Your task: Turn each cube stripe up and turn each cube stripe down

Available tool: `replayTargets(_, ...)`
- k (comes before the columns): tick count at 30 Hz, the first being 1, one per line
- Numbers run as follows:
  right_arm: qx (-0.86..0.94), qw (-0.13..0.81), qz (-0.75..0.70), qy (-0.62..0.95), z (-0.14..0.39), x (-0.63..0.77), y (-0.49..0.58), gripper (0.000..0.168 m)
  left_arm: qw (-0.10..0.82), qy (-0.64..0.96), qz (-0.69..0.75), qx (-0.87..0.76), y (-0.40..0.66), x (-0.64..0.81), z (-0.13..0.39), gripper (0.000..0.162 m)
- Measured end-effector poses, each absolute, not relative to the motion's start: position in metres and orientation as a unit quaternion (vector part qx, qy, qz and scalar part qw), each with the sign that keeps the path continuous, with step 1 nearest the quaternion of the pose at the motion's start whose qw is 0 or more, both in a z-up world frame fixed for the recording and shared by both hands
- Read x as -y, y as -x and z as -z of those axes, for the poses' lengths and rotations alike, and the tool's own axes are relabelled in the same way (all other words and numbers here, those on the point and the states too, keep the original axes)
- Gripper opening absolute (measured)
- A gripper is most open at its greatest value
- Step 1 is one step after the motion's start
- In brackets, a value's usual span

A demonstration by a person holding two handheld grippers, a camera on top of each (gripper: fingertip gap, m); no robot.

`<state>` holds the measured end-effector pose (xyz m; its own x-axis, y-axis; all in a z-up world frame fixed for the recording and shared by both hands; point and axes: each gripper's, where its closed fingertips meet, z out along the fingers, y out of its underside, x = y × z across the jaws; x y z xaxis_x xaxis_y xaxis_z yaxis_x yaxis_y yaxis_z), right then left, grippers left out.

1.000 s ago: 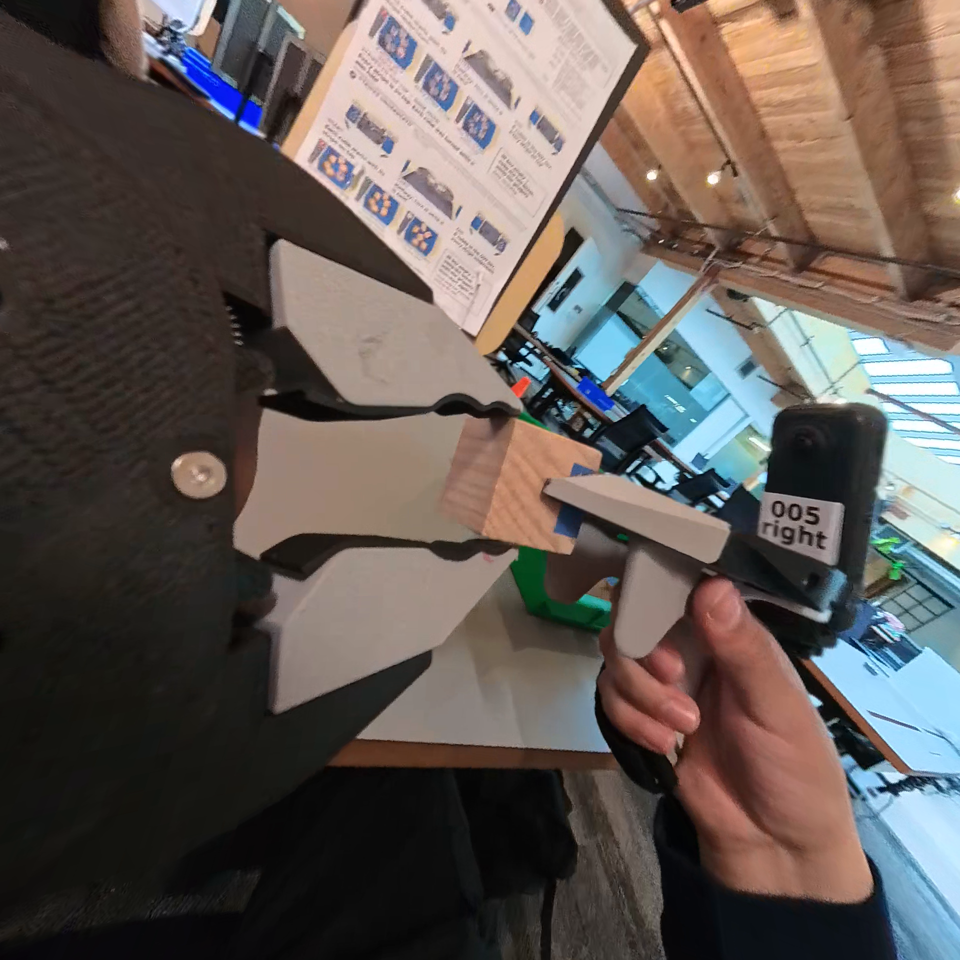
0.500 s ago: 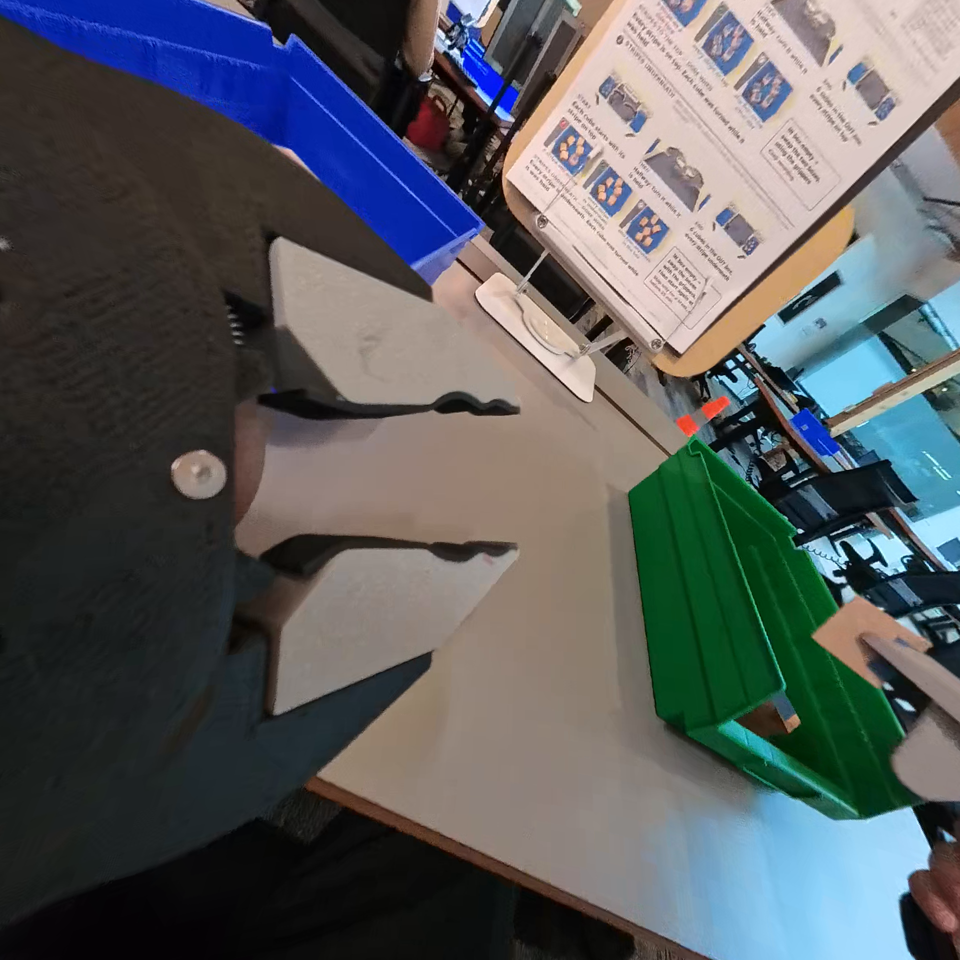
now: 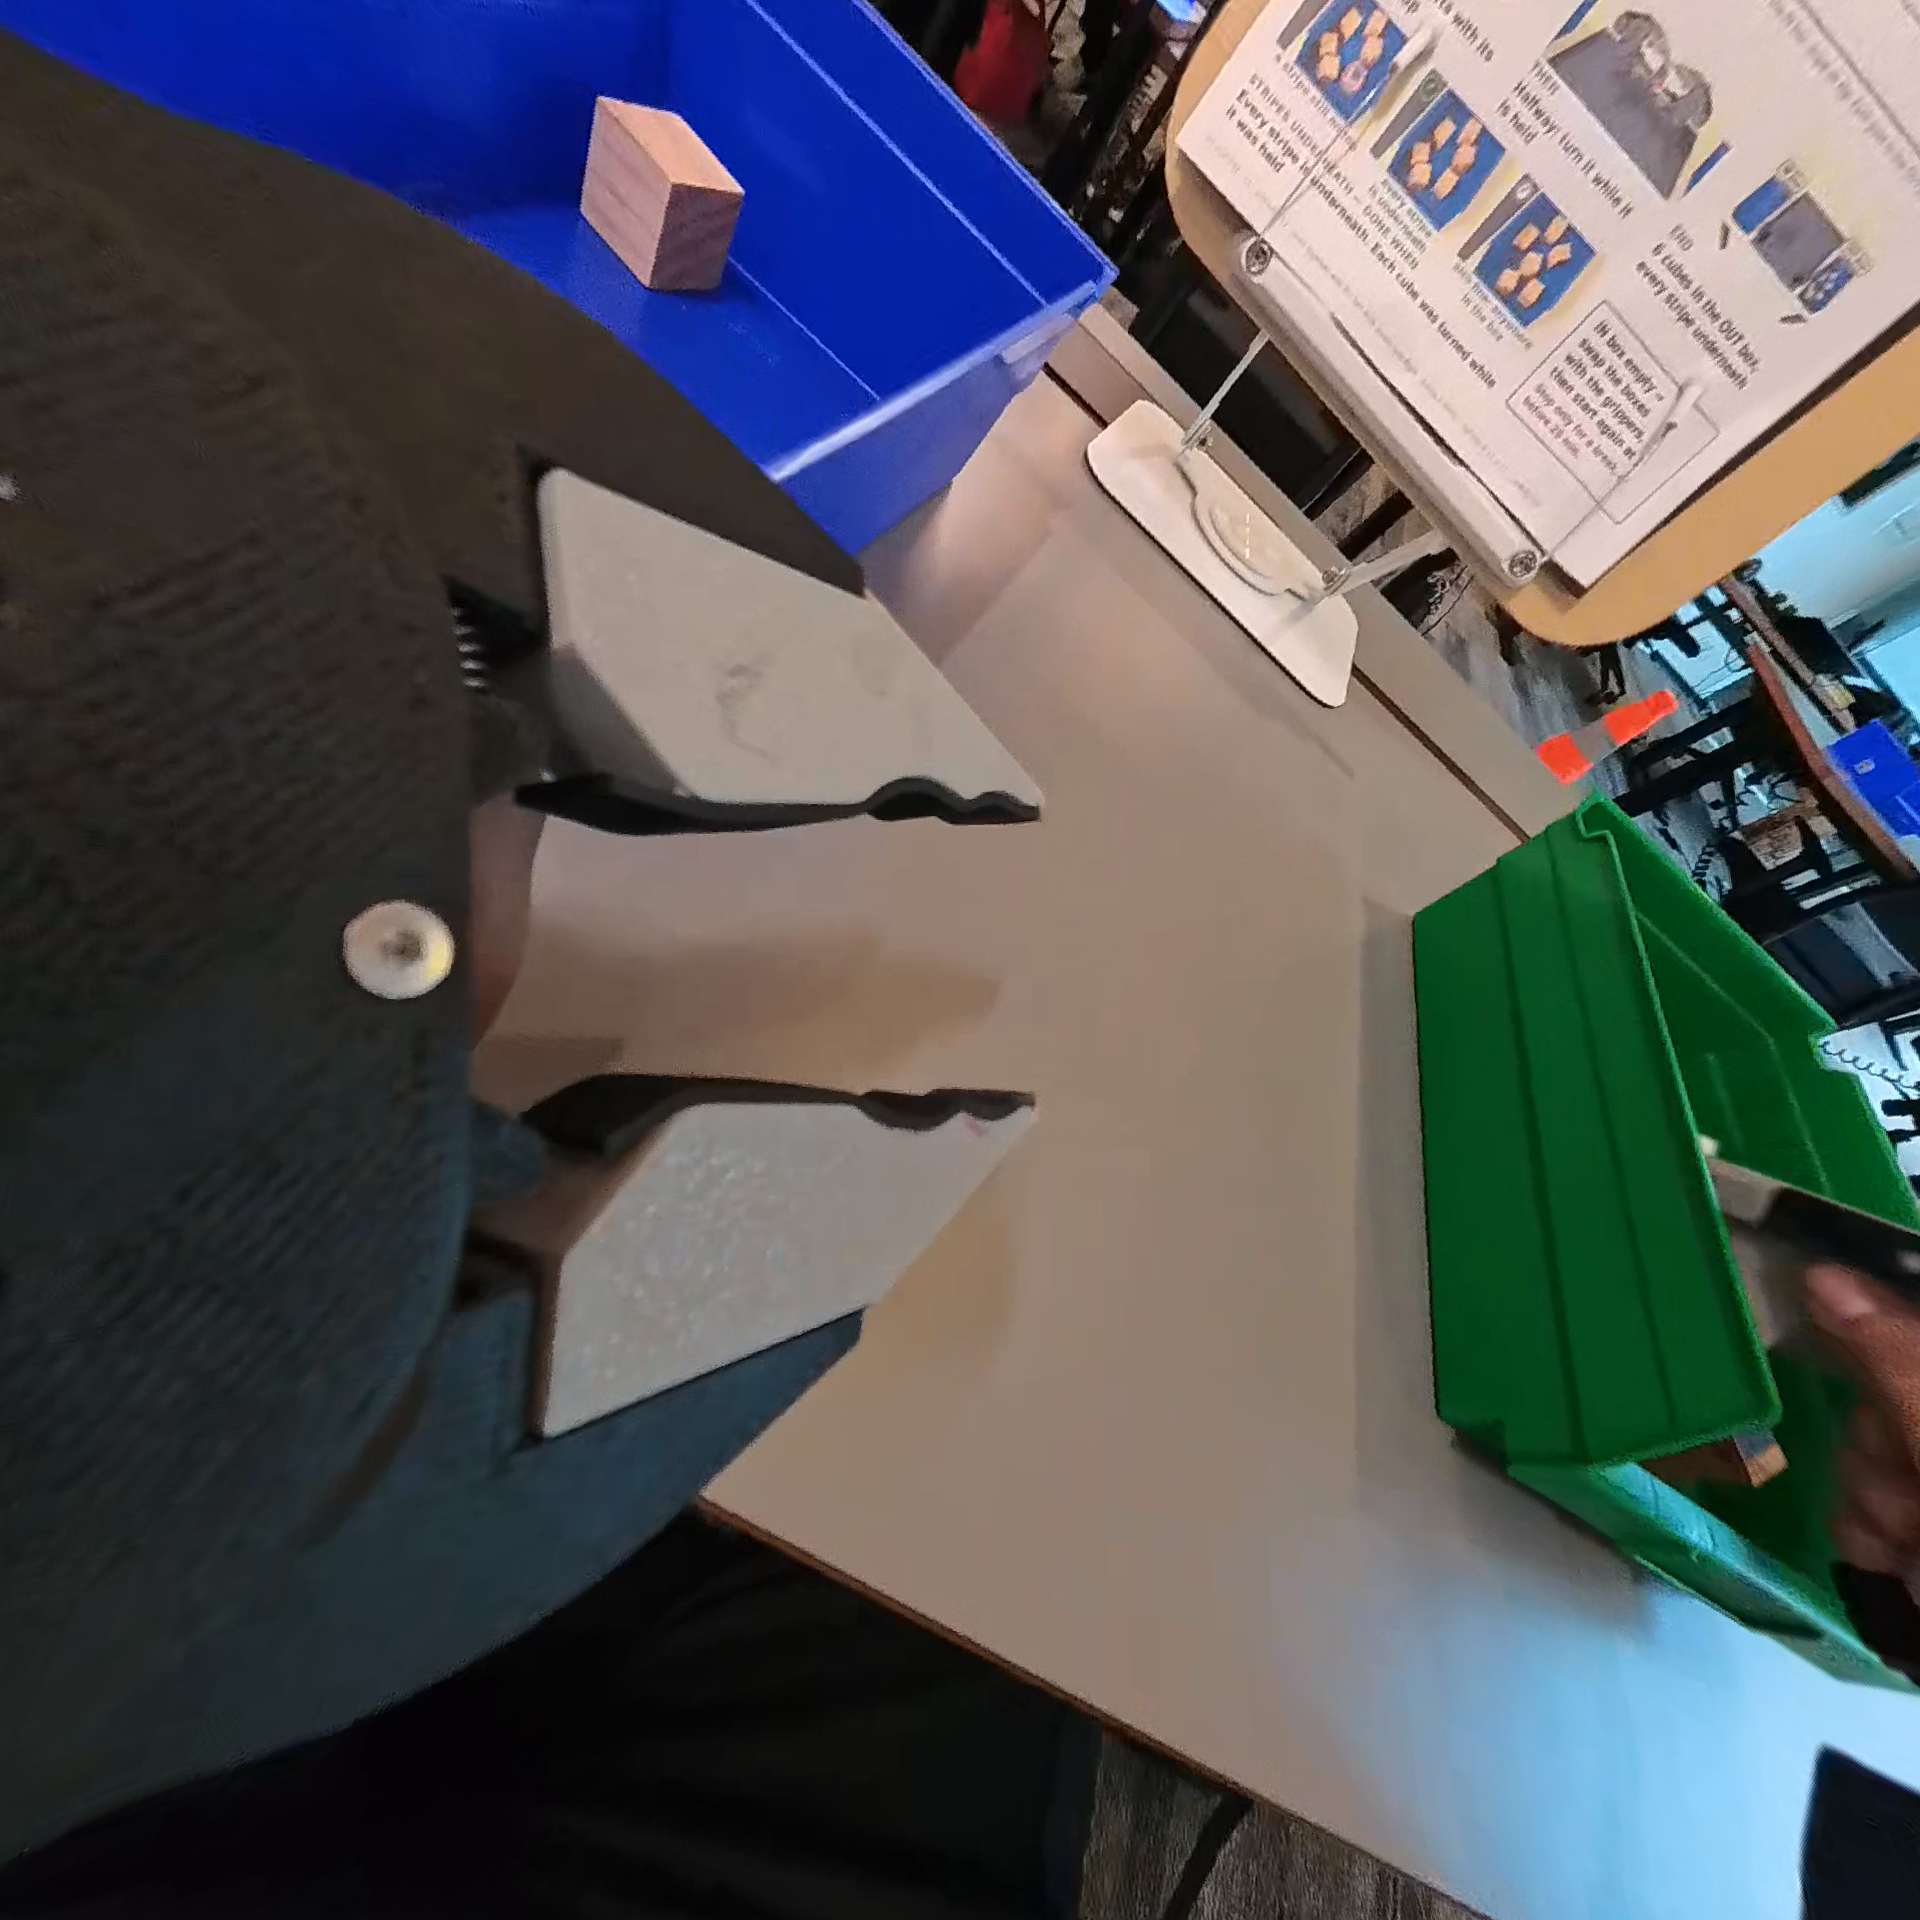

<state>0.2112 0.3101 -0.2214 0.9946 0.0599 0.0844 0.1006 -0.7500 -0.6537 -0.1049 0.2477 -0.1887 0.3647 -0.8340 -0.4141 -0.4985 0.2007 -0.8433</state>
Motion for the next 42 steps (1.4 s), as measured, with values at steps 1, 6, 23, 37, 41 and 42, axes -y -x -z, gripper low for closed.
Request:
replayTargets(1,0.050,0.321,0.030,0.945,0.233,-0.314,-0.211,0.040,0.552,0.616,0.152,-0.542,0.106,-0.249,0.189,0.050)
replayTargets(6,0.046,0.281,0.042,0.958,0.260,-0.321,-0.213,0.061,0.554,0.626,0.157,-0.526,0.115,-0.255,0.184,0.052)
replayTargets(23,0.073,0.664,-0.138,0.731,0.036,-0.182,-0.161,0.062,0.598,0.646,0.106,-0.462,0.168,-0.291,0.153,0.050)
replayTargets(37,0.100,0.663,-0.144,0.728,0.032,-0.186,-0.149,0.061,0.527,0.787,0.074,-0.313,0.241,-0.479,0.145,0.054)
replayTargets(41,0.107,0.660,-0.143,0.730,0.033,-0.190,-0.145,0.061,0.452,0.841,0.039,-0.295,0.237,-0.533,0.189,0.053)
replayTargets(42,0.110,0.657,-0.142,0.732,0.034,-0.191,-0.143,0.061,0.440,0.848,0.024,-0.294,0.236,-0.544,0.198,0.052)
